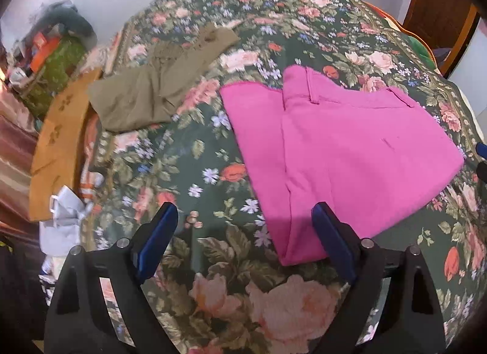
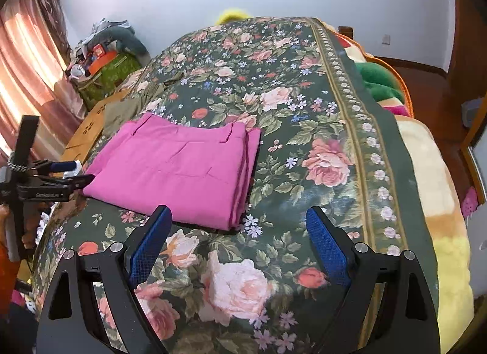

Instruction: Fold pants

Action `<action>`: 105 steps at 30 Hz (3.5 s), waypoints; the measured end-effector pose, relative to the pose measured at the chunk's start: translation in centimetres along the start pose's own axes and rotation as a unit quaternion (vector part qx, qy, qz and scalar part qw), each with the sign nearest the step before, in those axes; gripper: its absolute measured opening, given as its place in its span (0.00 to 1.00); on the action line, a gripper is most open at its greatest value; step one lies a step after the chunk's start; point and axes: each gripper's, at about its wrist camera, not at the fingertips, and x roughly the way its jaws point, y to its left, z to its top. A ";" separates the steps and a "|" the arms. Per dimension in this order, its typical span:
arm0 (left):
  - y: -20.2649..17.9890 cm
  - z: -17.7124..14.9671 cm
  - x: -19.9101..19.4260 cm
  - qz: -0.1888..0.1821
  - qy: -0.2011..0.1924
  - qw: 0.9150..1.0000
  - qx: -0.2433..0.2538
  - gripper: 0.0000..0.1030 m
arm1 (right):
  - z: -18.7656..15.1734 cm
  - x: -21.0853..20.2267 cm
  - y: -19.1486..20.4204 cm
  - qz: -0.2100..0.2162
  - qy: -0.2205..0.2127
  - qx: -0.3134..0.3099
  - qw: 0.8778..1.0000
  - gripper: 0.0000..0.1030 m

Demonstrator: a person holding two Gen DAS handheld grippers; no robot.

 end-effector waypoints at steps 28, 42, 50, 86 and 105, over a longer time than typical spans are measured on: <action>-1.7 -1.8 0.2 0.000 -0.033 0.999 0.011 0.31 | 0.6 5.2 1.1 0.022 0.102 -0.085 0.991 0.08; -0.2 0.2 -2.2 0.010 -0.056 0.998 0.014 0.31 | 2.9 2.8 0.6 0.012 0.065 -0.085 0.994 0.23; -0.8 5.0 -1.9 -0.038 -0.068 0.997 0.006 0.50 | 6.2 3.6 1.2 0.007 0.028 -0.084 0.996 0.49; -2.1 8.4 4.1 -0.022 -0.038 0.999 0.030 0.35 | 8.0 10.2 0.2 0.009 0.092 -0.070 0.993 0.30; -0.1 5.1 4.7 -0.135 0.020 0.989 -0.056 0.74 | 4.8 8.5 -0.4 0.054 0.115 -0.014 0.992 0.63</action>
